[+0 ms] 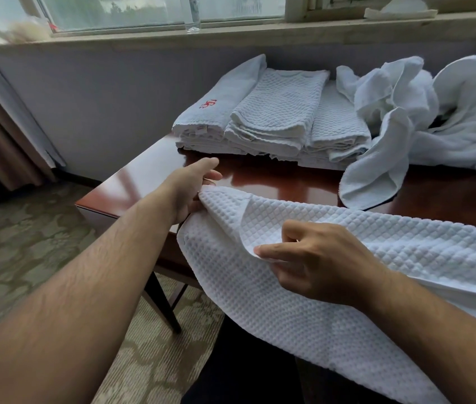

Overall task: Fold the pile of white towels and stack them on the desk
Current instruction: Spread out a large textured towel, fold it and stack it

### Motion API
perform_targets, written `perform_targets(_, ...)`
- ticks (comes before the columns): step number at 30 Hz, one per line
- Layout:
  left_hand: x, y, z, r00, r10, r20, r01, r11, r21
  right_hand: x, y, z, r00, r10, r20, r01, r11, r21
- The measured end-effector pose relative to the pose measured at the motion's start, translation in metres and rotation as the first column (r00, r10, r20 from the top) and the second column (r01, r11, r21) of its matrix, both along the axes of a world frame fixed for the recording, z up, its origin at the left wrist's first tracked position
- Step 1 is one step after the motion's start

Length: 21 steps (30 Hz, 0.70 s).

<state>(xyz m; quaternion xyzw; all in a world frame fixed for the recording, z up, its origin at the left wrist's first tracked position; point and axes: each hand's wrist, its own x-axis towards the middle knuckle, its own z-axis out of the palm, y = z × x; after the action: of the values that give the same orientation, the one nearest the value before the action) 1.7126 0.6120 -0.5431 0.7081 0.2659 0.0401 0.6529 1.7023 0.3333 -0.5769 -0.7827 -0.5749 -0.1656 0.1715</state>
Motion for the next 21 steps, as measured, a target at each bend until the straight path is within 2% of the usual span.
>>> perform_targets(3, 0.001, 0.006, -0.002, 1.0, 0.011, -0.012, -0.011, 0.999, -0.035, 0.001, 0.0, 0.0, 1.0, -0.005, -0.001, 0.005, 1.0, -0.002)
perform_targets(6, -0.005, 0.016, -0.003, 0.999, 0.038, 0.026, -0.038, 0.999, 0.004, 0.001, 0.0, 0.0, 1.0, -0.006, -0.002, 0.006, 1.0, 0.004)
perform_targets(10, -0.022, 0.036, -0.006, 0.978, -0.205, 0.031, 0.205, 0.979, 0.021, 0.0, 0.0, 0.003, 0.992, -0.048, -0.113, 0.047, 0.999, -0.016)
perform_targets(13, -0.031, 0.033, -0.006, 0.947, -0.322, -0.002, 0.313, 0.917, 0.247, 0.001, 0.003, 0.01, 0.946, -0.153, -0.287, 0.133, 0.987, -0.088)
perform_targets(16, -0.036, 0.014, -0.001, 0.947, -0.306, -0.1, 0.304, 0.746, 0.592, 0.008, 0.007, 0.017, 0.844, -0.184, -0.504, 0.144, 0.983, -0.118)
perform_targets(18, -0.039, 0.001, 0.001, 0.951, -0.273, -0.143, 0.29, 0.636, 0.715, 0.018, 0.007, 0.021, 0.736, -0.184, -0.651, 0.187, 0.98, -0.066)
perform_targets(20, -0.041, -0.012, 0.001, 0.955, -0.218, -0.202, 0.287, 0.495, 0.82, 0.024, 0.003, 0.024, 0.727, -0.225, -0.649, 0.285, 0.958, -0.013)
perform_targets(21, -0.043, -0.019, 0.002, 0.958, -0.18, -0.222, 0.277, 0.391, 0.878, 0.025, -0.001, 0.025, 0.774, -0.305, -0.555, 0.371, 0.929, 0.008)
